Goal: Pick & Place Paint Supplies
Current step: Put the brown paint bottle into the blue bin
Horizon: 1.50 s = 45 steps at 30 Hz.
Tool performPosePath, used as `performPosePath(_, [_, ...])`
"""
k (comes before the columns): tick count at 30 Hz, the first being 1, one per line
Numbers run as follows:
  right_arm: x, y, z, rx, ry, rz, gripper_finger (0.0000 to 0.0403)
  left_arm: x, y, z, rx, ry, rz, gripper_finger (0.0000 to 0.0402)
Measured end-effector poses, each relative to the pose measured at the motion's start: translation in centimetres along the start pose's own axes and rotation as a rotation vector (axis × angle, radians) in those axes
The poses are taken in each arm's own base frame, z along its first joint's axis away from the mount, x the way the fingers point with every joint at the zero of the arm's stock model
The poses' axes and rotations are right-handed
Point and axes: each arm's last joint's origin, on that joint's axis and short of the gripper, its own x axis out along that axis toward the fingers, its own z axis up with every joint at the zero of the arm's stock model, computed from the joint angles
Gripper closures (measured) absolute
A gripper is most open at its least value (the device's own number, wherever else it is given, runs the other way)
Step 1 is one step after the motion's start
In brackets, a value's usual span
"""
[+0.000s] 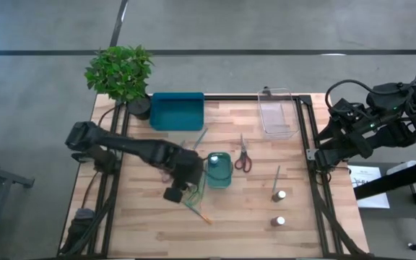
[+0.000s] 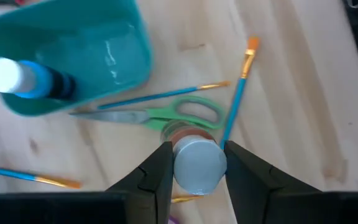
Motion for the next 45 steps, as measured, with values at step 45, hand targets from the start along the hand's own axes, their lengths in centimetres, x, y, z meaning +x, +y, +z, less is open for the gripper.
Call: performPosePath(45, [-1.0, -0.4, -0.7, -0.084, -0.02, -0.018, 0.0211, 4.3, 7.2, 6.2, -0.001, 0.013, -0.018, 0.0281])
